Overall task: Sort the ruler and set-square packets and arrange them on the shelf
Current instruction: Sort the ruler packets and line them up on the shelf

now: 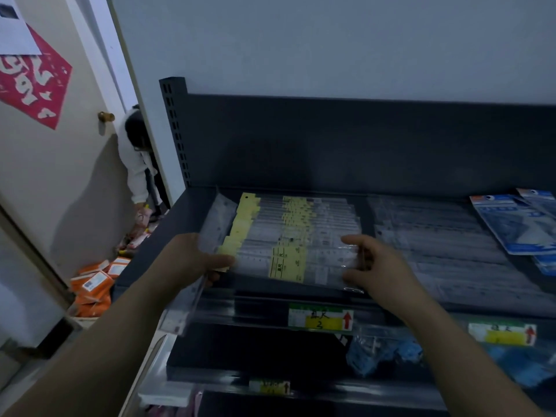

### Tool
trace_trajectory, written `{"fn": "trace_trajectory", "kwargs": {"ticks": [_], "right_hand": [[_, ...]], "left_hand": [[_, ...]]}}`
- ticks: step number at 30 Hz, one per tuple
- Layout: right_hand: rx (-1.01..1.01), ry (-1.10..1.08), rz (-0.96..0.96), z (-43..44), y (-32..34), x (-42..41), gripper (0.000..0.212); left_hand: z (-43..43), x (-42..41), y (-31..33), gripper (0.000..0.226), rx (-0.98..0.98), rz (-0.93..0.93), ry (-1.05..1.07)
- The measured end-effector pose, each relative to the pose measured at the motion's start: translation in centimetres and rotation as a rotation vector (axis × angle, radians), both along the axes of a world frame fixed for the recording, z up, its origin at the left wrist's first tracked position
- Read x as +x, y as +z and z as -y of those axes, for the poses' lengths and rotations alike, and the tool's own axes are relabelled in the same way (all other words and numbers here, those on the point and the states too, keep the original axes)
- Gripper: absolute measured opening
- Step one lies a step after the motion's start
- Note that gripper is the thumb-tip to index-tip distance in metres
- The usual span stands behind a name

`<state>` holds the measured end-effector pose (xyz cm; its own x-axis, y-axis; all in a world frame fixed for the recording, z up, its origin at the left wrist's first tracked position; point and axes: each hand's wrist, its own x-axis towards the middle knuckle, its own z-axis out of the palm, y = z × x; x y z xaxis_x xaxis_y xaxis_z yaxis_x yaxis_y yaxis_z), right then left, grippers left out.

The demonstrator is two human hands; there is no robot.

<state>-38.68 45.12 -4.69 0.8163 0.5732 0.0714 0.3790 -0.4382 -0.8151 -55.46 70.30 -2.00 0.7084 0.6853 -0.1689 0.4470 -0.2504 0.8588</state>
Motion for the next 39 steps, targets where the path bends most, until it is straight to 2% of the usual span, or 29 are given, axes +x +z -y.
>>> {"fn": "trace_trajectory", "kwargs": {"ticks": [3, 6, 10, 14, 17, 23, 28, 30, 33, 34, 37, 39], "right_hand": [[0.093, -0.054, -0.006, 0.1, -0.1, 0.1, 0.039], [0.101, -0.092, 0.041, 0.2, -0.4, 0.0, 0.033], [-0.004, -0.087, 0.289, 0.3, -0.8, -0.4, 0.024], [-0.139, -0.039, 0.38, 0.3, -1.1, -0.4, 0.021], [-0.159, -0.055, 0.454, 0.5, -0.9, -0.5, 0.028], [-0.202, -0.014, 0.423, 0.8, -0.7, -0.4, 0.02], [-0.157, -0.023, 0.386, 0.8, 0.3, -0.6, 0.026], [-0.12, -0.013, 0.341, 0.9, 0.7, -0.8, 0.025], [-0.008, -0.023, 0.247, 1.2, 1.7, -1.2, 0.021], [0.032, -0.024, 0.196, 1.4, 2.0, -1.3, 0.02], [0.141, 0.003, 0.007, 2.4, 3.1, -1.7, 0.018], [0.216, 0.039, -0.068, 3.1, 3.8, -1.8, 0.014]], "left_hand": [[-0.3, 0.2, -0.1, 0.029, -0.001, -0.003, 0.017], [-0.6, 0.3, -0.1, 0.025, 0.046, 0.002, 0.049], [-0.5, 0.3, -0.2, 0.022, 0.101, -0.039, 0.028], [-0.5, 0.5, -0.3, 0.022, 0.108, -0.097, -0.011], [-0.6, 0.5, -0.1, 0.021, 0.137, -0.117, -0.011], [-0.6, 0.6, 0.4, 0.023, 0.153, -0.165, -0.013], [0.4, 1.1, 1.7, 0.03, 0.222, -0.009, 0.022], [2.0, 1.7, 2.7, 0.031, 0.062, 0.1, -0.006], [4.4, 3.3, 3.5, 0.03, -0.458, 0.267, -0.066], [5.2, 4.0, 3.5, 0.031, -0.562, 0.296, -0.094], [8.6, 6.4, 3.5, 0.028, -0.722, 0.406, -0.129], [11.2, 8.0, 3.2, 0.025, -0.743, 0.482, -0.149]]}}
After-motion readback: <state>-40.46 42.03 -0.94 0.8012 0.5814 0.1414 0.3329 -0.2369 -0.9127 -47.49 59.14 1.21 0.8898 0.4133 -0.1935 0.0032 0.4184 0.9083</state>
